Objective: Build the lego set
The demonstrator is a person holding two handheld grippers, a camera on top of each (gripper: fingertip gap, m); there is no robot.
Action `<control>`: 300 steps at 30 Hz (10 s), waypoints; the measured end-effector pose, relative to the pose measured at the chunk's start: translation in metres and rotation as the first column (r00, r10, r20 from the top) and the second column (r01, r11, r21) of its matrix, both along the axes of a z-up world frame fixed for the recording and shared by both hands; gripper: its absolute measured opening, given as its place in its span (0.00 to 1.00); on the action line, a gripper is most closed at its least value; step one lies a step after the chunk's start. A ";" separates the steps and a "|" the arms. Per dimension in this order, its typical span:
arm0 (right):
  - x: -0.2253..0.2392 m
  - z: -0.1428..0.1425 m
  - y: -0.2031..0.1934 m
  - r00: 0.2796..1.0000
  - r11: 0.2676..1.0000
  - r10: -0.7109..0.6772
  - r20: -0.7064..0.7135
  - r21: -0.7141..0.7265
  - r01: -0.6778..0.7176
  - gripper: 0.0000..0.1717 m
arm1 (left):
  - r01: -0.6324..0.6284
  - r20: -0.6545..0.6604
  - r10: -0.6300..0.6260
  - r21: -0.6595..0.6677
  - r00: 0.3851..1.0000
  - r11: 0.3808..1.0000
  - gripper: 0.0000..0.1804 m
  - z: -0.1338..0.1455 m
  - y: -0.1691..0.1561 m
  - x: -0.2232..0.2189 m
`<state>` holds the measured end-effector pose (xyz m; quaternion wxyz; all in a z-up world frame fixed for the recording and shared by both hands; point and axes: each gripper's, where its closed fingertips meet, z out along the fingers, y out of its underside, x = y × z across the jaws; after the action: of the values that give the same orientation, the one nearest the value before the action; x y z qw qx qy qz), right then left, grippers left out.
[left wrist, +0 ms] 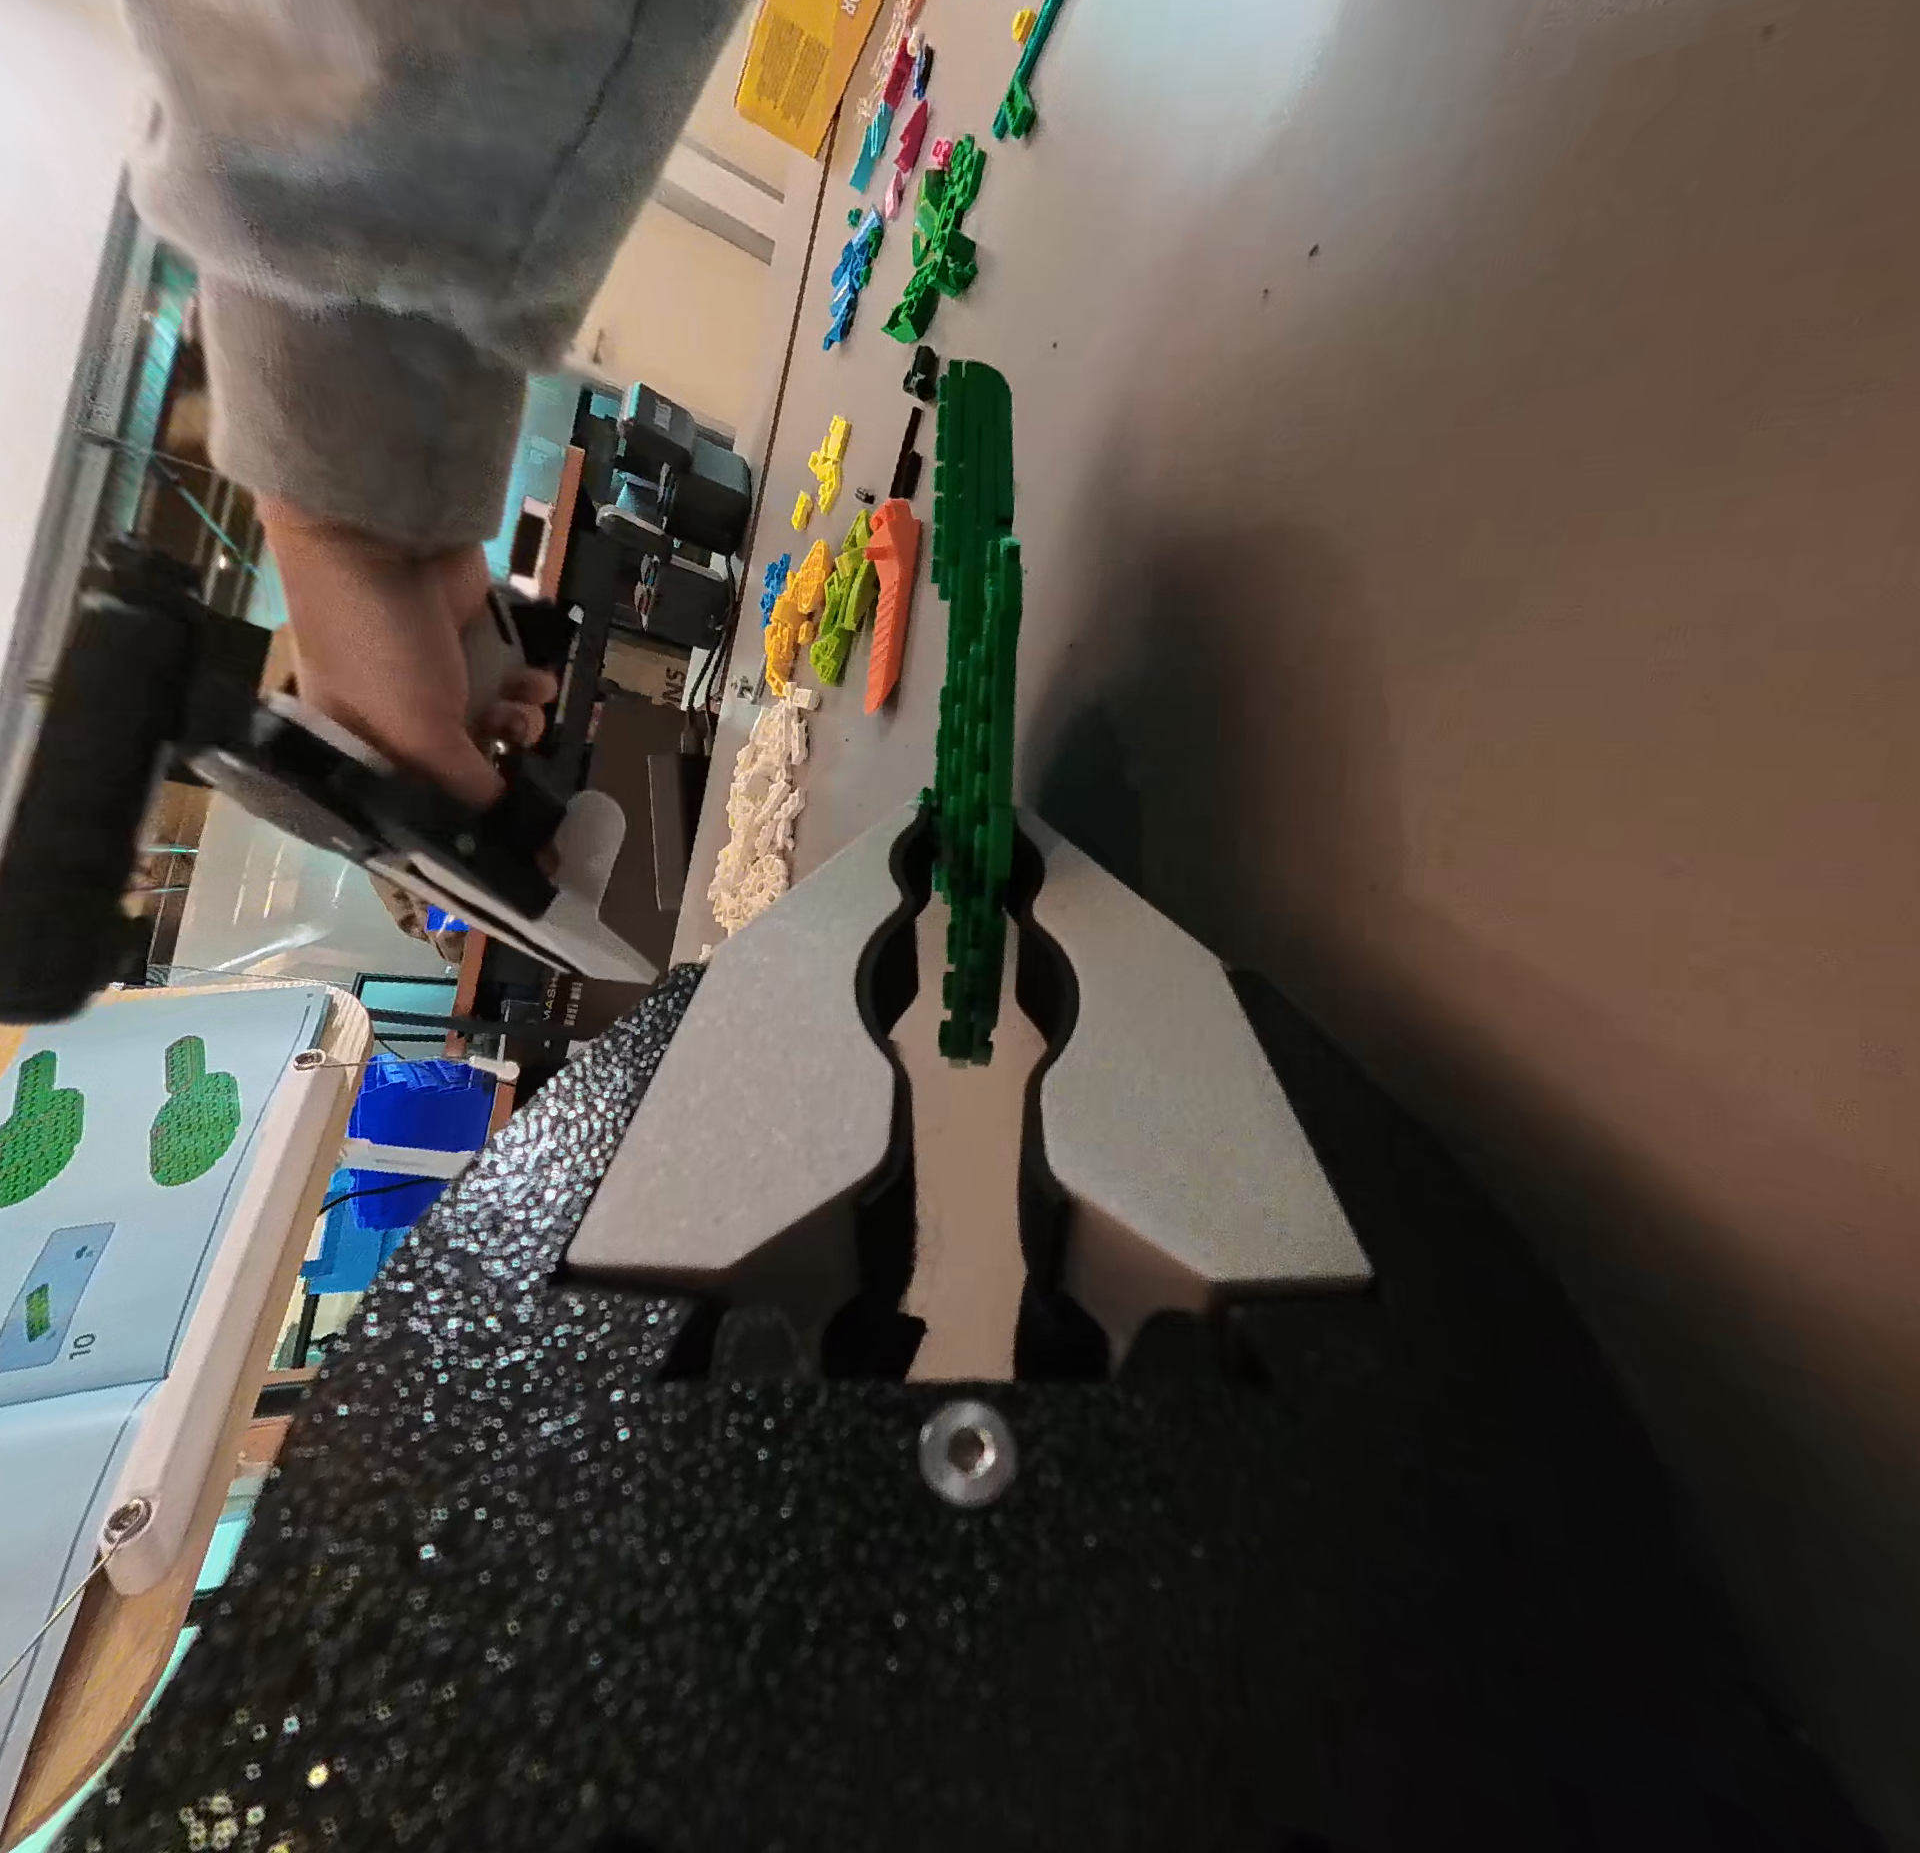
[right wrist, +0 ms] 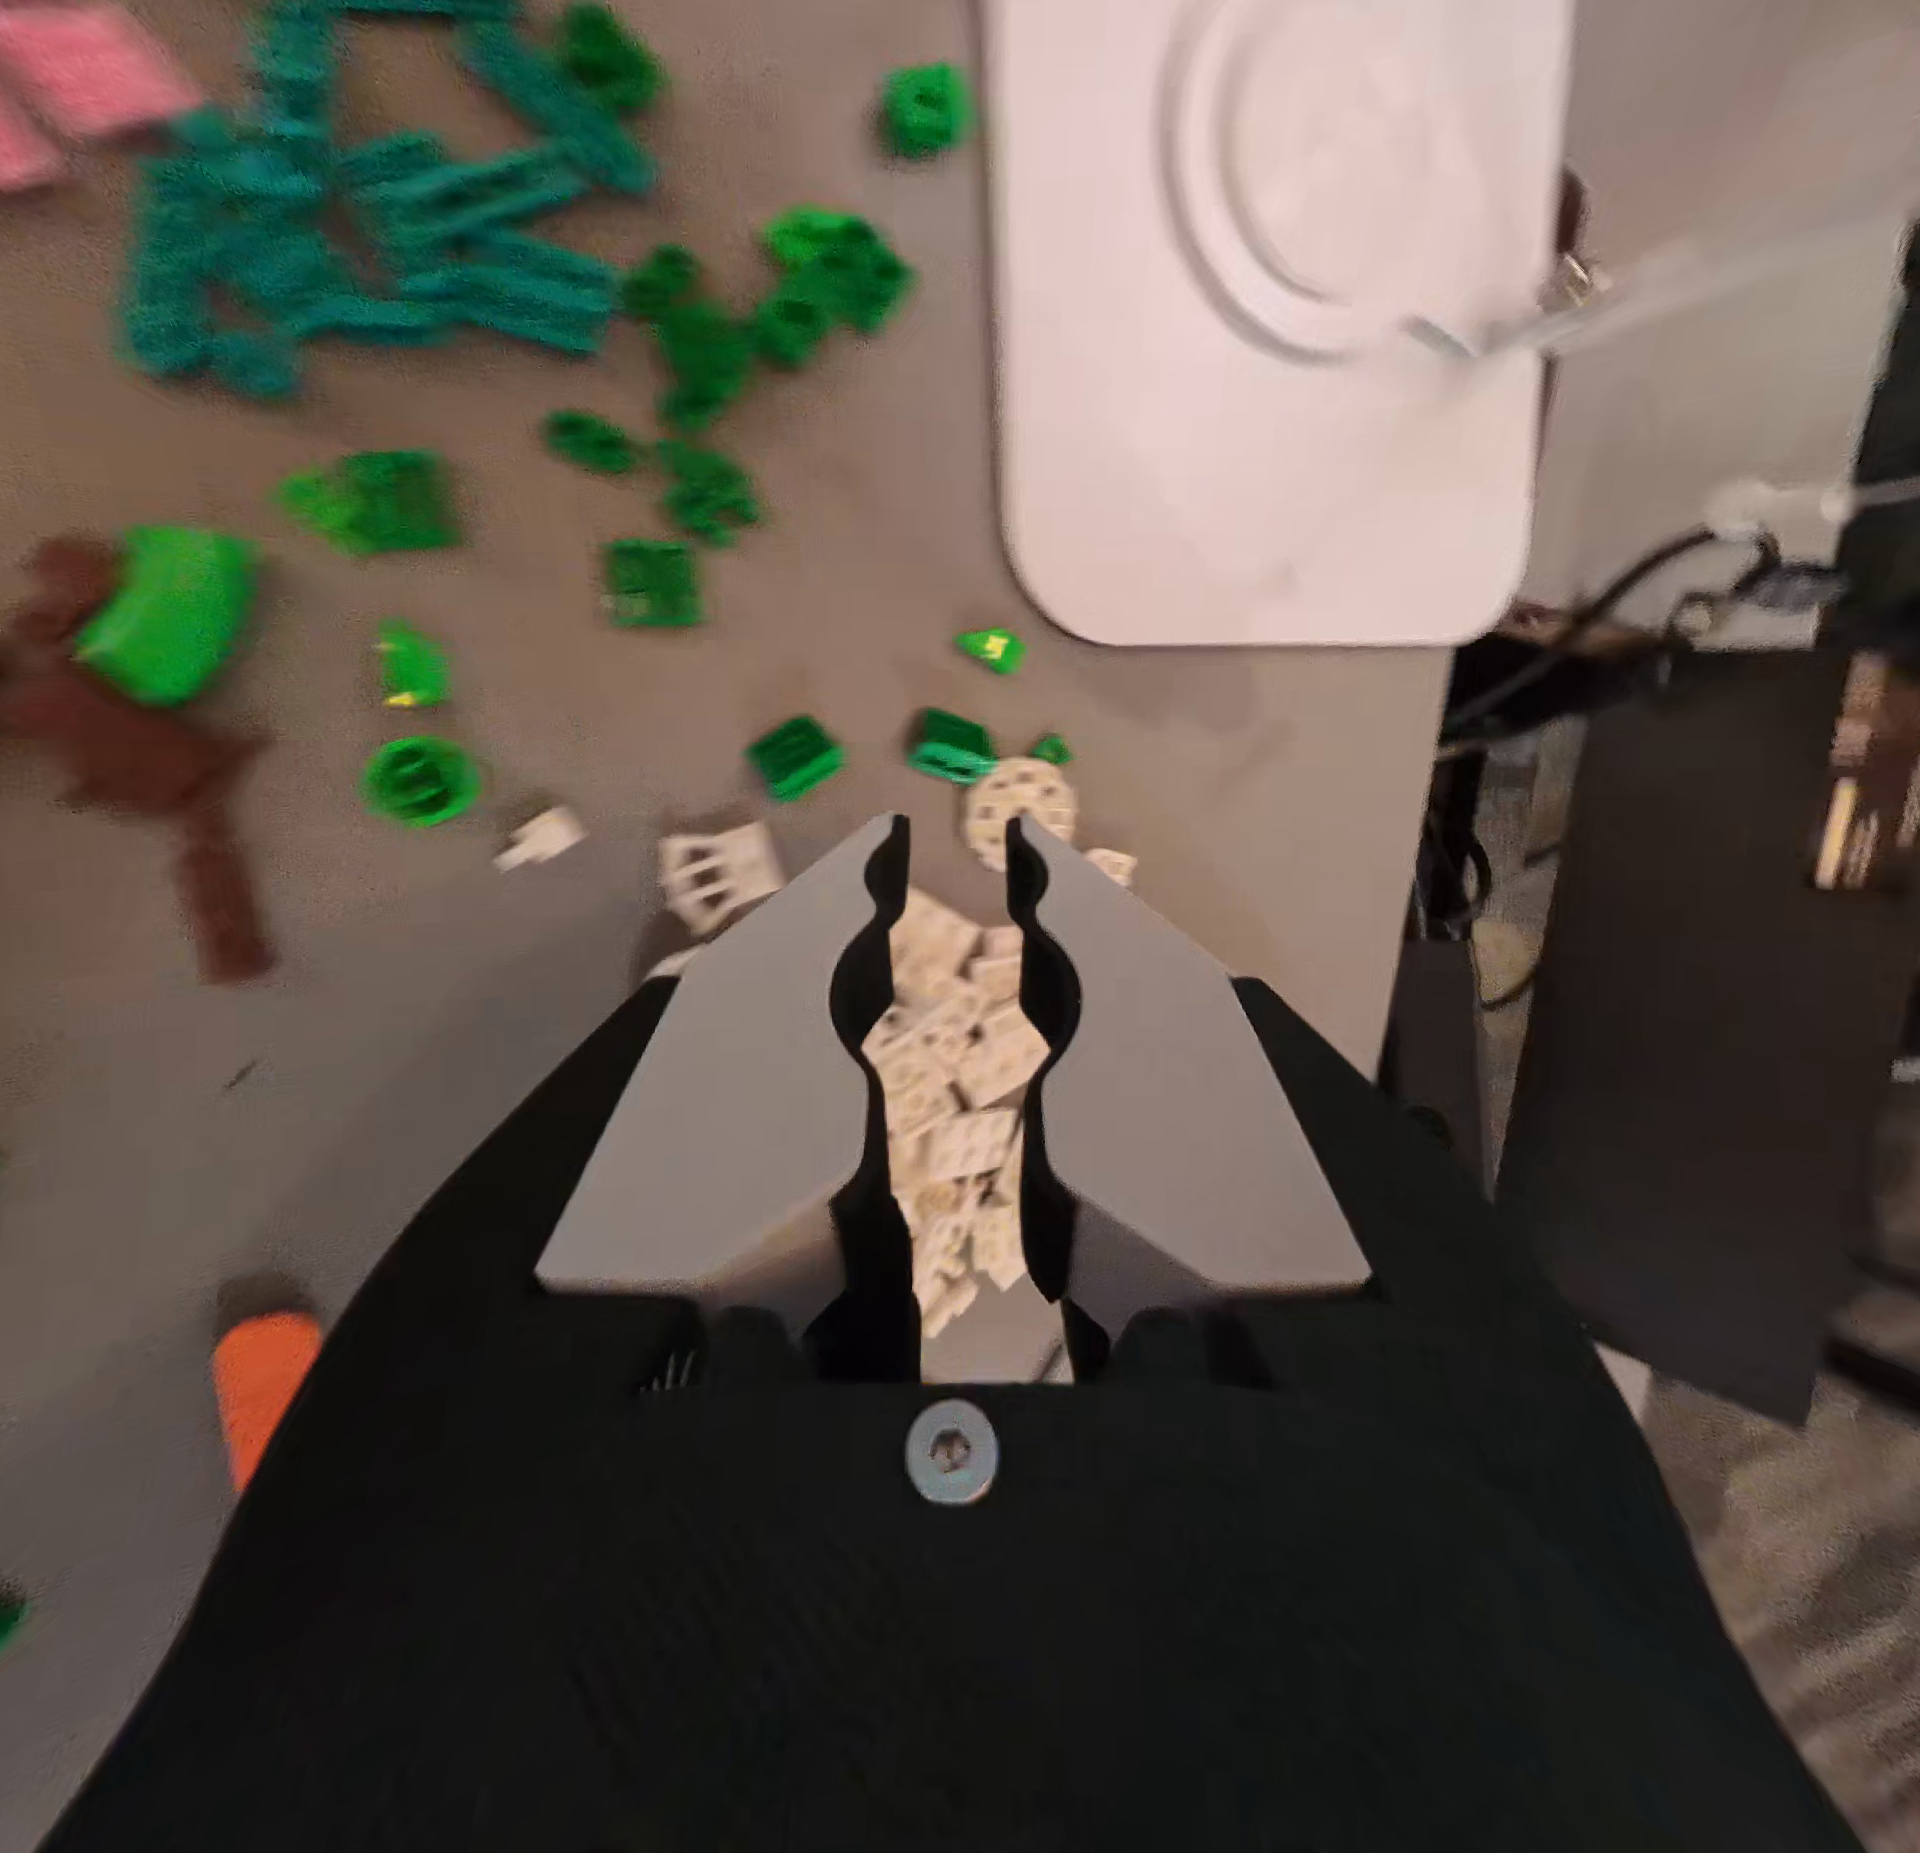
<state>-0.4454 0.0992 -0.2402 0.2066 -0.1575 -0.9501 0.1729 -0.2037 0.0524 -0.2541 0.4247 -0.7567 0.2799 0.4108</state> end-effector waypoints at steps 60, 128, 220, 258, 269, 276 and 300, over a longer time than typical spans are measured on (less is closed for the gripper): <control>0.221 0.008 0.000 0.104 0.140 0.989 -0.107 0.905 -0.401 0.01 | -0.137 0.164 0.134 0.010 0.977 0.990 0.05 -0.002 -0.008 -0.023; 0.208 -0.028 -0.008 0.525 0.583 0.786 -0.327 0.675 -0.452 0.04 | -0.389 0.221 0.361 0.097 0.906 0.916 0.05 0.014 -0.030 -0.060; 0.251 -0.032 -0.007 0.981 0.928 0.079 0.176 -0.372 -0.008 0.07 | -0.295 0.107 0.288 0.060 0.952 0.953 0.05 0.012 -0.023 -0.045; 0.243 -0.037 -0.014 0.984 0.962 -0.029 0.176 -0.263 0.075 0.05 | -0.261 0.071 0.258 0.039 0.964 0.965 0.05 0.010 -0.018 -0.040; 0.246 -0.037 -0.014 0.984 0.968 0.031 0.175 -0.250 0.014 0.04 | -0.241 0.052 0.239 0.036 0.970 0.970 0.05 0.009 -0.016 -0.037; 0.261 0.007 -0.011 0.980 0.955 0.162 0.115 -0.270 -0.126 0.04 | -0.199 -0.080 0.202 0.040 0.976 0.979 0.05 0.015 -0.013 -0.031; 0.253 0.025 -0.016 0.929 0.939 0.334 0.162 -0.146 -0.312 0.04 | -0.057 -0.436 0.084 0.076 0.896 0.995 0.05 0.035 -0.002 0.002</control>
<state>-0.1922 0.0831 -0.2147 0.0768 -0.0263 -0.9661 0.2452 -0.2016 0.0508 -0.2186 0.3587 -0.6410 0.3280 0.5940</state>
